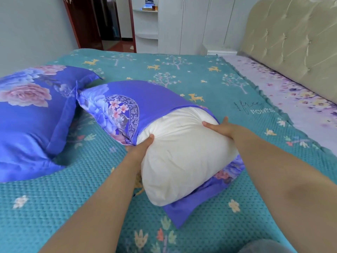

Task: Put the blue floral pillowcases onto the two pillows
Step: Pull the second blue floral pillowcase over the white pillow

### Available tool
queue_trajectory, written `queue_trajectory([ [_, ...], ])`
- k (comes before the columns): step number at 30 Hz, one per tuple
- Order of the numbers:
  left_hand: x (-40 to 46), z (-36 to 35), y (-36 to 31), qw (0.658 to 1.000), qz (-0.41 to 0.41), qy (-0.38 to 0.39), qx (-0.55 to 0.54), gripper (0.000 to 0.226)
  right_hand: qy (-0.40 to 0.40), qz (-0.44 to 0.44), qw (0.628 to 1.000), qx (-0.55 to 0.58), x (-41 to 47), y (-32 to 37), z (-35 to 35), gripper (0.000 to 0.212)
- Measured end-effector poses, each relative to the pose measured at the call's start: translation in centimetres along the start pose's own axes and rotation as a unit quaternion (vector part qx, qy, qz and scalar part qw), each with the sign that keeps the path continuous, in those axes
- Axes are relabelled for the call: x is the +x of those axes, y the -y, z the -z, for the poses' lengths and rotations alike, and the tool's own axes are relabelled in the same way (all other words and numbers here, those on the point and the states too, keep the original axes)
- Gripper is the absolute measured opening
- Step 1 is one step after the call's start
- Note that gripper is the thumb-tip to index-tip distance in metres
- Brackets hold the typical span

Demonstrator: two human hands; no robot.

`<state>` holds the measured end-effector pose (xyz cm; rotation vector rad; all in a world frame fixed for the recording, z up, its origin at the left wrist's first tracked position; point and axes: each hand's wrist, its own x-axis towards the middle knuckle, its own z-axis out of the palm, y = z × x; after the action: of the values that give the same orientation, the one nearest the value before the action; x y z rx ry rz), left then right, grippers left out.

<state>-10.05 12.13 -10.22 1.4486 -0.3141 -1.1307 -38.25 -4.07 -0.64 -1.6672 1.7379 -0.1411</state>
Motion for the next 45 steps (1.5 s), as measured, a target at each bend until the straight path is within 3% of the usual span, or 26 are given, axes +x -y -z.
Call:
queue_trajectory([
  [3, -4.1, -1.6, -1.7, 0.999, 0.021, 0.041, 0.014, 0.113, 0.014, 0.011, 0.999, -0.044, 0.2, 0.1, 0.0, 0.117],
  [6, -5.3, -2.9, -2.1, 0.989, -0.085, 0.014, 0.119, 0.076, -0.009, 0.095, 0.995, -0.012, -1.0, -0.1, -0.1, 0.079],
  [8, -6.1, -3.5, -3.0, 0.969, -0.167, 0.023, 0.179, 0.062, -0.072, 0.148, 0.986, 0.006, -2.1, -0.4, -0.5, 0.059],
  [14, -7.7, -3.9, -6.4, 0.921, -0.285, 0.013, 0.265, 0.056, -0.328, 0.152, 0.931, 0.042, -6.9, -1.8, -2.3, 0.050],
  [16, -7.9, -3.2, -7.9, 0.925, -0.303, 0.004, 0.229, 0.063, -0.327, 0.103, 0.939, 0.035, -8.2, -1.7, -2.0, 0.053],
  [17, -7.8, -2.8, -8.5, 0.933, -0.286, -0.010, 0.219, 0.064, -0.293, 0.072, 0.953, 0.022, -8.6, -1.7, -1.7, 0.055],
  [20, -7.1, -0.2, -9.1, 0.947, -0.134, -0.036, 0.289, 0.063, -0.196, -0.007, 0.978, -0.064, -9.7, -1.8, -2.1, 0.058],
  [22, -7.2, 2.1, -7.6, 0.942, -0.042, 0.003, 0.334, 0.040, -0.215, -0.003, 0.967, -0.138, -10.8, -1.3, -3.2, 0.056],
  [23, -7.5, 3.2, -6.9, 0.931, -0.010, 0.020, 0.365, 0.023, -0.250, 0.029, 0.953, -0.170, -11.5, -0.7, -3.8, 0.054],
  [25, -8.0, 4.7, -5.6, 0.914, 0.035, 0.043, 0.403, 0.013, -0.312, 0.179, 0.920, -0.155, -13.4, 1.2, -4.9, 0.050],
  [27, -8.8, 5.6, -5.1, 0.920, 0.057, 0.064, 0.381, 0.019, -0.250, 0.367, 0.893, -0.070, -16.4, 3.6, -6.9, 0.058],
  [29, -9.6, 6.3, -5.0, 0.935, 0.075, 0.081, 0.336, 0.024, -0.125, 0.493, 0.847, -0.155, -19.3, 5.3, -10.4, 0.080],
  [31, -10.1, 7.3, -4.6, 0.940, 0.093, 0.095, 0.314, 0.022, -0.064, 0.528, 0.781, -0.329, -20.9, 5.5, -14.6, 0.101],
  [33, -10.5, 8.1, -4.2, 0.935, 0.120, 0.137, 0.303, 0.021, -0.085, 0.509, 0.743, -0.426, -20.9, 5.0, -17.6, 0.108],
  [37, -10.8, 8.4, -3.3, 0.938, 0.148, 0.175, 0.260, 0.024, -0.141, 0.487, 0.775, -0.378, -20.1, 5.0, -18.0, 0.089],
  [39, -11.2, 7.6, -2.5, 0.945, 0.134, 0.144, 0.260, 0.010, -0.130, 0.485, 0.810, -0.303, -19.6, 5.3, -16.6, 0.070],
  [42, -12.0, 6.0, -2.2, 0.944, 0.054, 0.073, 0.316, 0.014, -0.159, 0.467, 0.850, -0.186, -18.7, 5.3, -14.3, 0.059],
  [45, -13.8, 6.6, -4.7, 0.875, -0.072, 0.056, 0.475, 0.023, -0.158, 0.420, 0.869, -0.208, -17.7, 5.1, -12.9, 0.062],
])
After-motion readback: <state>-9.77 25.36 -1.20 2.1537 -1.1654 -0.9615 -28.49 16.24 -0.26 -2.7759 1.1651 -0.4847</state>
